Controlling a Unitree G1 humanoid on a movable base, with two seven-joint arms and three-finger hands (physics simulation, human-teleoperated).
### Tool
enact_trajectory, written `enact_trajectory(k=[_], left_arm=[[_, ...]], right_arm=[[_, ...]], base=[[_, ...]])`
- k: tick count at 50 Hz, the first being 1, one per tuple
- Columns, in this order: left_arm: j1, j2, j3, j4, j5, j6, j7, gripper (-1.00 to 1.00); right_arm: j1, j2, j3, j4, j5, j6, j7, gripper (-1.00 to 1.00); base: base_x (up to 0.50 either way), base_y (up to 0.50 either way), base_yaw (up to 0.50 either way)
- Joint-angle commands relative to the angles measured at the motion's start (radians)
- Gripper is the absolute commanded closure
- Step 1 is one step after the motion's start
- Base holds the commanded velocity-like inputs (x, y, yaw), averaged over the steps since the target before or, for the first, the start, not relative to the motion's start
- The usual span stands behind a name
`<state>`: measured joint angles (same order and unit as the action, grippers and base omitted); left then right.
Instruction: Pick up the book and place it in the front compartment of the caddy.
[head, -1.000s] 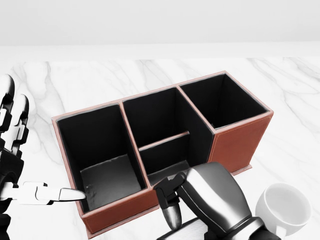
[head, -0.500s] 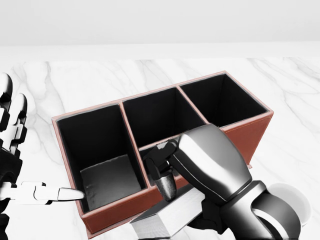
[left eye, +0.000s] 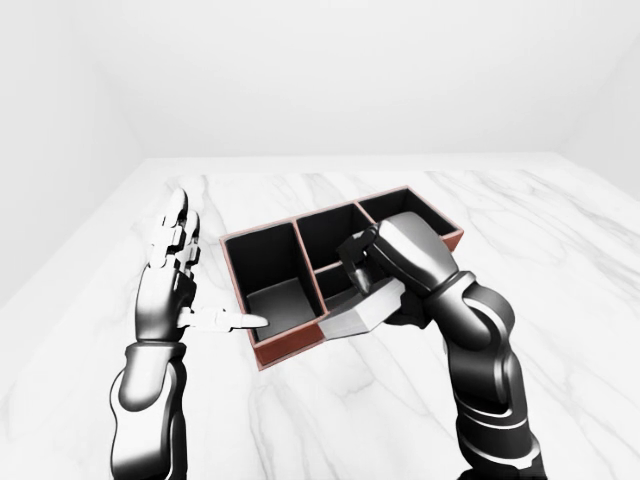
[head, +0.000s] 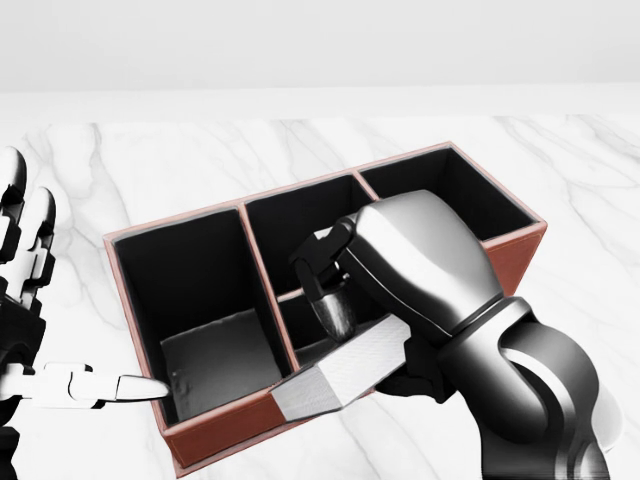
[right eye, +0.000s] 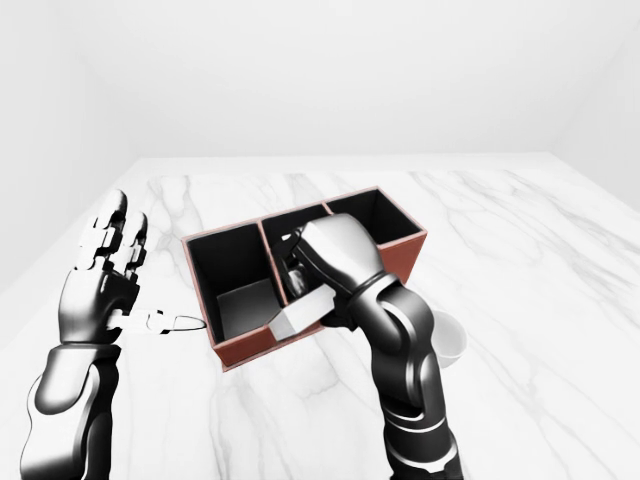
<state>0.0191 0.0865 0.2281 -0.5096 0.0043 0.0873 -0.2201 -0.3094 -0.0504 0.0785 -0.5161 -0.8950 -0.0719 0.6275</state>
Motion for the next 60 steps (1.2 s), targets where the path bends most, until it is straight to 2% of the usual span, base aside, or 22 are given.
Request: enact_trajectory(k=[1,19,27,33,43,60], left_arm=[[-0.001,0.001,0.001,0.006,0.000,0.000,0.001,-1.00],[0.000,0.002,0.002,0.006,-0.002,0.000,0.000,-1.00],[-0.001,0.002,0.007,-0.001,-0.004,0.000,-0.001,-1.00],[0.000,0.001,0.001,0.005,0.000,0.000,0.000,-1.00],[-0.002,0.002,0.006,0.001,-0.003,0.000,0.000,-1.00],[-0.003,0.003,0.008,0.002,-0.006,0.000,0.002,-1.00]], right_arm=[[-0.071,-0.011,-0.026,0.060,-0.016,-0.001,-0.038,1.00],[-0.222,-0.015,-0.033,0.204,-0.042,0.071,-0.080,1.00],[-0.278,-0.025,-0.043,0.271,-0.046,0.088,-0.110,1.00],[-0.305,-0.034,-0.043,0.331,-0.063,0.086,-0.154,1.00],[-0.342,-0.019,-0.032,0.365,-0.082,0.102,-0.162,1.00],[-0.427,-0.015,-0.028,0.502,-0.098,0.090,-0.232,1.00]], base=[[0.00,0.00,0.00],[0.00,0.00,0.00],[0.00,0.00,0.00],[0.00,0.00,0.00],[0.00,0.00,0.00],[0.00,0.00,0.00]])
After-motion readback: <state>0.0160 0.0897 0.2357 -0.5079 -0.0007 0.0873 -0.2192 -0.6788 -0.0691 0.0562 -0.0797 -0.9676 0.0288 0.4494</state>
